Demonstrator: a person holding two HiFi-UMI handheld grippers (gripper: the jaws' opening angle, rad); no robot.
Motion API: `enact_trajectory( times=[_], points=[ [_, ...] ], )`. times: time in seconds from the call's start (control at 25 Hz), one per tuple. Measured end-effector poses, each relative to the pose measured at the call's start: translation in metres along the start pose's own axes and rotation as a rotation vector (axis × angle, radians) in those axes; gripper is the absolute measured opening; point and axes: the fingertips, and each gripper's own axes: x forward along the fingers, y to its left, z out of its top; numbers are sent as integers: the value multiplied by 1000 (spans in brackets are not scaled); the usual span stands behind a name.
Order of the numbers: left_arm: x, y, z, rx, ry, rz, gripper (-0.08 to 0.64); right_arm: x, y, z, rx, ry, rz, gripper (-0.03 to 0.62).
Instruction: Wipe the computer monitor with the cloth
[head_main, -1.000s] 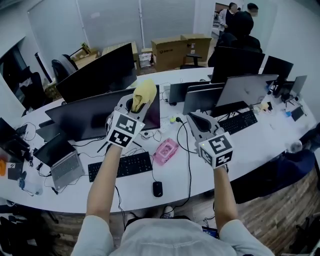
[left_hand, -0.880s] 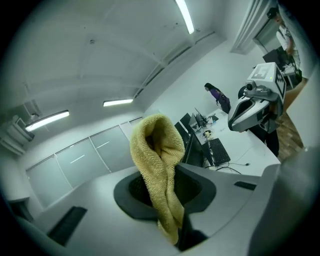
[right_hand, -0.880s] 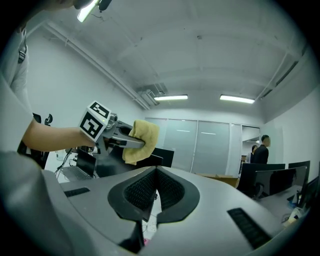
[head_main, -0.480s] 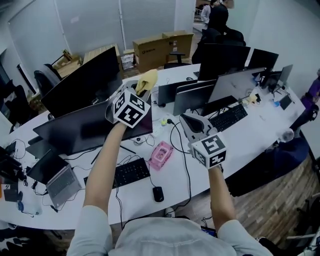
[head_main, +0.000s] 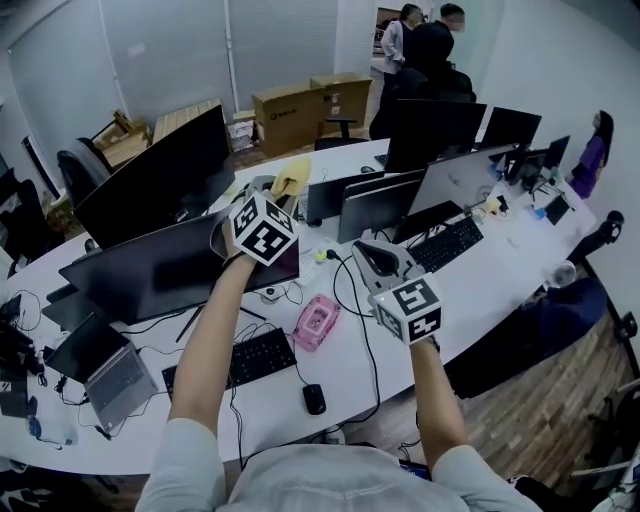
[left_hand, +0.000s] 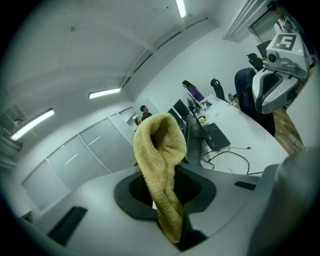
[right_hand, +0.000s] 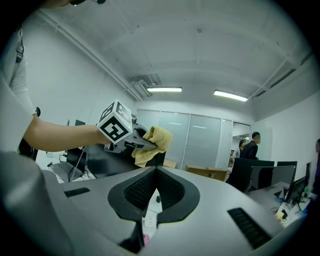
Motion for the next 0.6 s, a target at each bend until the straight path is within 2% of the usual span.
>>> enact_trajectory(
  times=[0.6],
  points=[
    [-43, 29, -45, -60, 5, 19, 83, 37, 52, 18, 0, -9, 57, 25]
  ],
)
